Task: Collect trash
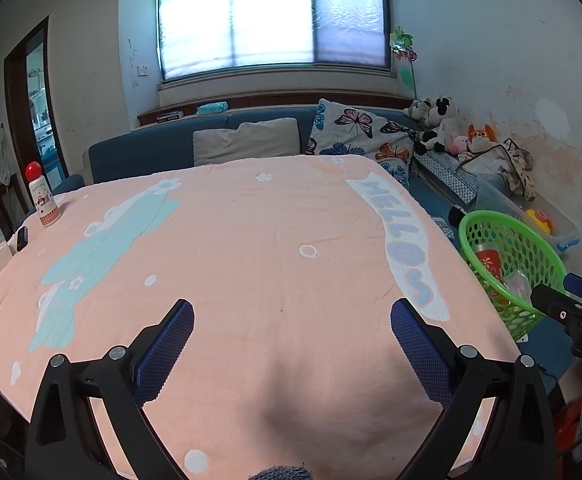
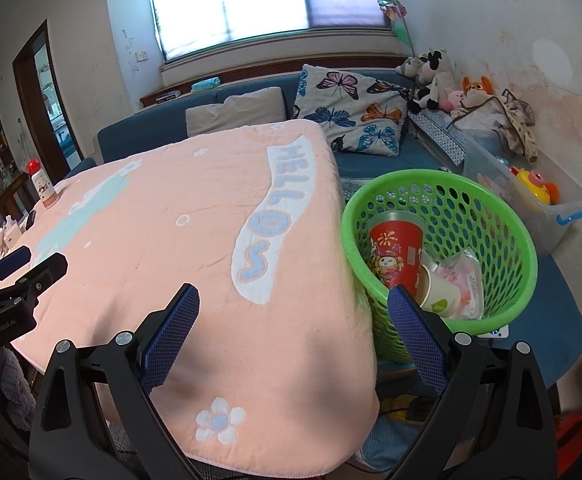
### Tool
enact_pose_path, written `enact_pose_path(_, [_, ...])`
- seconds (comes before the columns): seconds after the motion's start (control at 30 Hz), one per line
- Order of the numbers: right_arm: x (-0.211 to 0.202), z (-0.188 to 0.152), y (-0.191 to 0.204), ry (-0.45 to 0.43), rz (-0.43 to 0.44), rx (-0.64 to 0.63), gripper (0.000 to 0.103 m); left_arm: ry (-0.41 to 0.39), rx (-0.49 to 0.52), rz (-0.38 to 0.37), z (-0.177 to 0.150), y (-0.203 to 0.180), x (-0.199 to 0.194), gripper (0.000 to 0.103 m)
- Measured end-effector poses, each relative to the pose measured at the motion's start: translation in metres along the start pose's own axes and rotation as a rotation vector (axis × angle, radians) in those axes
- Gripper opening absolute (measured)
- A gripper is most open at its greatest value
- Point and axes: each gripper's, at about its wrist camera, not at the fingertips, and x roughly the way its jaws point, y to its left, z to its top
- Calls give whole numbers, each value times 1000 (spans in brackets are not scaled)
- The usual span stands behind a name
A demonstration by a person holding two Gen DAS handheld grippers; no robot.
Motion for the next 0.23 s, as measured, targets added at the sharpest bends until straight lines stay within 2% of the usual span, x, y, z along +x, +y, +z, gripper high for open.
enact_pose_path(0.23, [2,0,5,-2,7,-11,94,3,-5,6,0,2,2,96])
